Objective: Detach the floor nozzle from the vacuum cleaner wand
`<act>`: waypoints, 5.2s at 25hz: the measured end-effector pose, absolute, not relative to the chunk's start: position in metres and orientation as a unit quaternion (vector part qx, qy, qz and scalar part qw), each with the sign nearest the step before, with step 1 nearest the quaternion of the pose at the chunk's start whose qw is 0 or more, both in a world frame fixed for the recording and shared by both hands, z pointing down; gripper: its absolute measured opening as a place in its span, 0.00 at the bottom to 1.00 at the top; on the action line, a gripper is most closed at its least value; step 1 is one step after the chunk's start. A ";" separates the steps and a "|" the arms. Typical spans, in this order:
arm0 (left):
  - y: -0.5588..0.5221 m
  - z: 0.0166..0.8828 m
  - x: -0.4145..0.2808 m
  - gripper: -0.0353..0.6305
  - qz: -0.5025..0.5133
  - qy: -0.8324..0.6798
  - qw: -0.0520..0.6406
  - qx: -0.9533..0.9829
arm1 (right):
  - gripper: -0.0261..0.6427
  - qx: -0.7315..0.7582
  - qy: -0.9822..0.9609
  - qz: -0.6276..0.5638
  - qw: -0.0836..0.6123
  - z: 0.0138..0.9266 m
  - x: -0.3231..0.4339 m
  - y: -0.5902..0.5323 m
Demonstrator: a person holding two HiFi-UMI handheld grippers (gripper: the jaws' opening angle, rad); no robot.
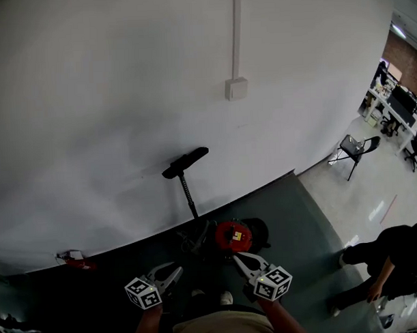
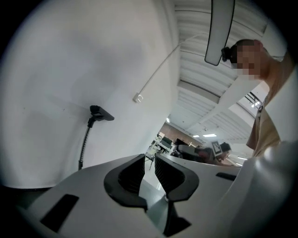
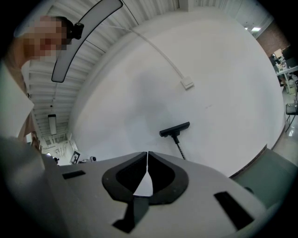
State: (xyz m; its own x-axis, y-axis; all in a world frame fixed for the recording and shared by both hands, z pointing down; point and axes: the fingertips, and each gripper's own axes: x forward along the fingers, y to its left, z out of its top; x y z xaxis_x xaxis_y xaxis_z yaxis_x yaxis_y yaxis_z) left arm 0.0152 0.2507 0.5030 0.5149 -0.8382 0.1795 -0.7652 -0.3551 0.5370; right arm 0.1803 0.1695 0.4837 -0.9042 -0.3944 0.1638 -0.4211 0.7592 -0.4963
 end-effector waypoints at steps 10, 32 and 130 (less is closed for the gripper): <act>0.225 0.487 -0.039 0.06 -0.102 -0.504 0.221 0.828 | 0.06 0.208 -0.944 0.247 0.067 0.457 0.123 0.157; 0.182 0.510 -0.080 0.06 -0.067 -0.611 0.255 0.746 | 0.06 0.144 -0.950 0.275 0.012 0.456 0.106 0.058; -0.171 0.737 -0.186 0.54 0.137 -0.474 0.302 0.816 | 0.46 0.267 -0.672 0.689 -0.053 0.564 -0.117 -0.192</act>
